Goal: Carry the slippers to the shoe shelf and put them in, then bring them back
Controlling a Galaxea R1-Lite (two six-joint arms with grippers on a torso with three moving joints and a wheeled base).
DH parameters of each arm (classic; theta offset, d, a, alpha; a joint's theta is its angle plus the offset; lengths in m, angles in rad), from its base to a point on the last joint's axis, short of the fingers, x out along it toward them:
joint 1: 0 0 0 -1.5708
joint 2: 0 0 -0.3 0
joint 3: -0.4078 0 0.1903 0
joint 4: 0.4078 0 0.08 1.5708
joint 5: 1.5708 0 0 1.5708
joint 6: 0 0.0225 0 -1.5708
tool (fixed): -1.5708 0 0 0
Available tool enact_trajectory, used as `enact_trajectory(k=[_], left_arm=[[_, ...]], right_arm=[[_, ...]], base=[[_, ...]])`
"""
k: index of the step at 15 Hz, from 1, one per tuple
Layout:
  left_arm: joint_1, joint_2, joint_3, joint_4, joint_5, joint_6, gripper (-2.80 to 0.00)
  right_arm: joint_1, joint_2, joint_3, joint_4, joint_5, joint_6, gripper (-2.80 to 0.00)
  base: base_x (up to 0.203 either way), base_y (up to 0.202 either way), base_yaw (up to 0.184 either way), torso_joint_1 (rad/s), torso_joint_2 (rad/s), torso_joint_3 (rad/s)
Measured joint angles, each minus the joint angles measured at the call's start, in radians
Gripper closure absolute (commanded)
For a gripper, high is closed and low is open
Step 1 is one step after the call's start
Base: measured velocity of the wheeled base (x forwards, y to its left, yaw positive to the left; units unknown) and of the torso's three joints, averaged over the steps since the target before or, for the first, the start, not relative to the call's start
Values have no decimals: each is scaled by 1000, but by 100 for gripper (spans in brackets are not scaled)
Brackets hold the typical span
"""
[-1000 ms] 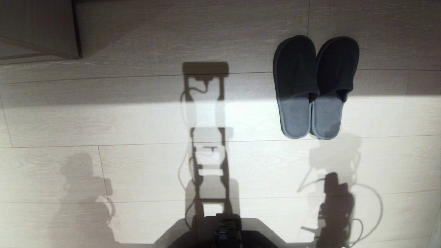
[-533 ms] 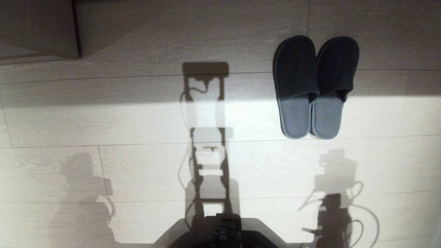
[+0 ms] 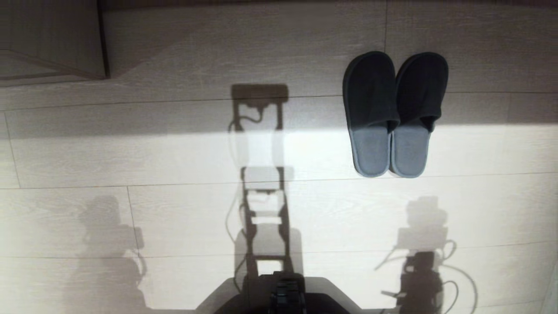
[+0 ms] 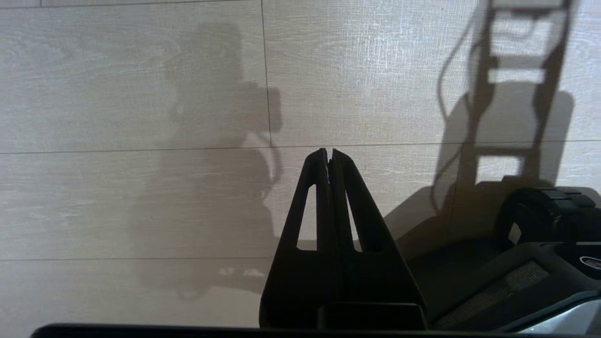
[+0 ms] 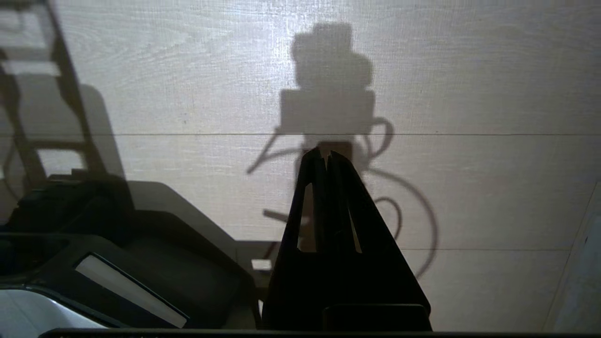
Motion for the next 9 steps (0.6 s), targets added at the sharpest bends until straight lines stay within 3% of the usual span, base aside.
enact_trajectory(k=[9], left_arm=[[0, -1, 0, -1, 0, -1, 0]], right_arm=[[0, 0, 0, 1, 0, 0, 0]], base=[[0, 0, 0, 0, 3, 203]])
